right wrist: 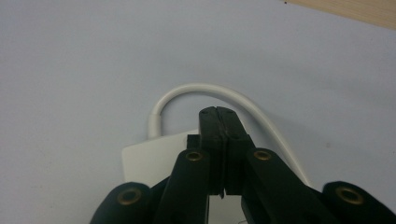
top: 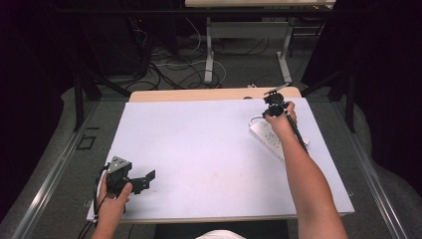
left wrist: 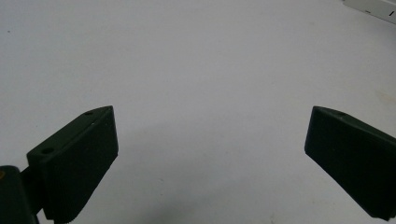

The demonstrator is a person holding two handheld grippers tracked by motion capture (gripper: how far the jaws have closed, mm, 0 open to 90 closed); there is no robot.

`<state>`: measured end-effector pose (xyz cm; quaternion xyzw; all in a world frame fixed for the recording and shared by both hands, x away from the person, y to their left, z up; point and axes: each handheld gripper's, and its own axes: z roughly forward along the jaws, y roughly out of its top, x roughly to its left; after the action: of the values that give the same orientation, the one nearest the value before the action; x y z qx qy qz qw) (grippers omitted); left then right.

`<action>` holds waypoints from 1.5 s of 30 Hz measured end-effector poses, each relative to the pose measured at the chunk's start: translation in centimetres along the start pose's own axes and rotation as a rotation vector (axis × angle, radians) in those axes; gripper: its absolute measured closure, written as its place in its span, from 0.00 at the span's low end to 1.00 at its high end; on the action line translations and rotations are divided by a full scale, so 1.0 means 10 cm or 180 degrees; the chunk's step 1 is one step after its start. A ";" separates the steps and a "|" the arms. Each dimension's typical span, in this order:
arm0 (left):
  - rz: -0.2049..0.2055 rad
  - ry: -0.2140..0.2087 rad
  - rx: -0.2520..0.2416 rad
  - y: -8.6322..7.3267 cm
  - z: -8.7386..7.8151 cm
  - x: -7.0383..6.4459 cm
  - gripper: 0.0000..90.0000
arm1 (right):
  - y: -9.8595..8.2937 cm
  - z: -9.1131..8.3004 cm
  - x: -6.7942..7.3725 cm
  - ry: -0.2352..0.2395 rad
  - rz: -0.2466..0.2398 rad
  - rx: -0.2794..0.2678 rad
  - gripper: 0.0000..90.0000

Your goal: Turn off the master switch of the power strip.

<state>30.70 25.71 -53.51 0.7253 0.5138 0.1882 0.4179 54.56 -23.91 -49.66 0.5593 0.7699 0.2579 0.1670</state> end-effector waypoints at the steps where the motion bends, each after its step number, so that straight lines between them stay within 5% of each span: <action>1: -0.0005 0.0000 -0.0002 0.00 0.00 0.00 0.03 | 0.00 0.00 -0.01 0.0021 -0.0028 0.0000 1.00; 10: -0.0008 -0.0009 0.0006 -0.01 0.00 0.01 0.03 | -0.02 0.06 -0.04 0.0017 0.0031 0.0071 1.00; 18: -0.0003 -0.0005 0.0009 -0.01 -0.02 0.01 0.03 | -0.05 0.13 0.01 -0.0037 -0.0080 0.0214 1.00; 31: 0.0004 -0.0013 0.0016 -0.01 -0.01 0.00 0.03 | -0.10 0.17 0.06 -0.0184 -0.0160 0.0153 1.00; 40: -0.0006 0.0005 0.0001 -0.02 -0.02 0.01 0.03 | -0.14 0.15 0.00 -0.0036 0.0096 0.0069 1.00; 45: 0.0004 0.0000 0.0006 -0.01 -0.01 0.00 0.03 | -0.13 0.12 -0.02 -0.0028 0.0105 0.0064 1.00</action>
<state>30.64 25.79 -53.54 0.7260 0.5135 0.1880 0.4171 54.20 -24.15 -51.39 0.5746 0.7624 0.2504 0.1605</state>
